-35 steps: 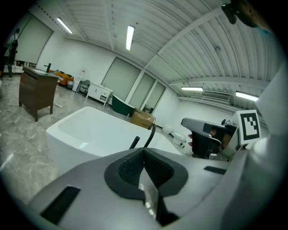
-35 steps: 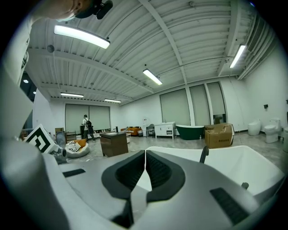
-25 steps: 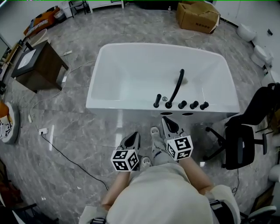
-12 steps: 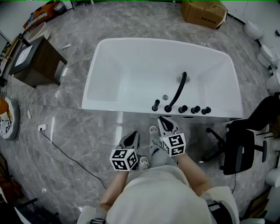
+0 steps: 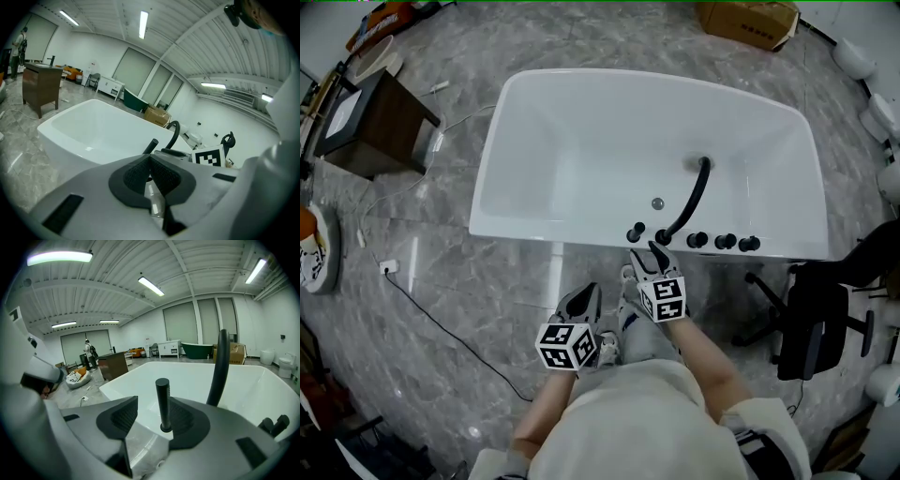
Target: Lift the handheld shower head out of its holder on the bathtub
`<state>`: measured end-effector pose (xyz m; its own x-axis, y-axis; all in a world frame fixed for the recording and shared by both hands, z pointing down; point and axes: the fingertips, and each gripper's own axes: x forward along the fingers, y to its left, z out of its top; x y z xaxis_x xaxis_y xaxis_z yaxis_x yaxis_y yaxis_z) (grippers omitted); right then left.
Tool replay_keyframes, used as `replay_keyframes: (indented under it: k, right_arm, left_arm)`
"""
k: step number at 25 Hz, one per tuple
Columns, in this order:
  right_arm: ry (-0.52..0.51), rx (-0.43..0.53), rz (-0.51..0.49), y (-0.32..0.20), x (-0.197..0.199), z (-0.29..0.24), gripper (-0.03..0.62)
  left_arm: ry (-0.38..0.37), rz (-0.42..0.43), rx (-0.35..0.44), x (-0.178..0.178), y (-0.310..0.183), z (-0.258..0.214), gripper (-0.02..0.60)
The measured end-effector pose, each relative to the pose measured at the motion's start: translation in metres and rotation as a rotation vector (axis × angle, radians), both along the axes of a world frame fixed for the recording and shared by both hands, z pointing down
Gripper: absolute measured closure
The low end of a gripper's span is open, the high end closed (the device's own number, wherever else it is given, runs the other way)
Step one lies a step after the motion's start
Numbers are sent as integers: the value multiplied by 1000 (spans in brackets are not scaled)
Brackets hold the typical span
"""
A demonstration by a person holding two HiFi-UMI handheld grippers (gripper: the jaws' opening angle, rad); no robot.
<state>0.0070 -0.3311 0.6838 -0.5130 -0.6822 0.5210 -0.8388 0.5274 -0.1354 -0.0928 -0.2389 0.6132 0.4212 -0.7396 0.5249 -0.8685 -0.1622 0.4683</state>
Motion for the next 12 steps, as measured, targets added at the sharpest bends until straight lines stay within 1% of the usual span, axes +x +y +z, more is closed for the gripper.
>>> replay_keyframes:
  k: [5,12]
  right_arm:
    - [58,-49,4,-19,-1,41,401]
    - [100,-88,-19,-39,-10,70,401]
  left_arm:
    - [-7,-22,-28,-6,-9,13,561]
    - [-17,-47,-60,-17,-24,26,561]
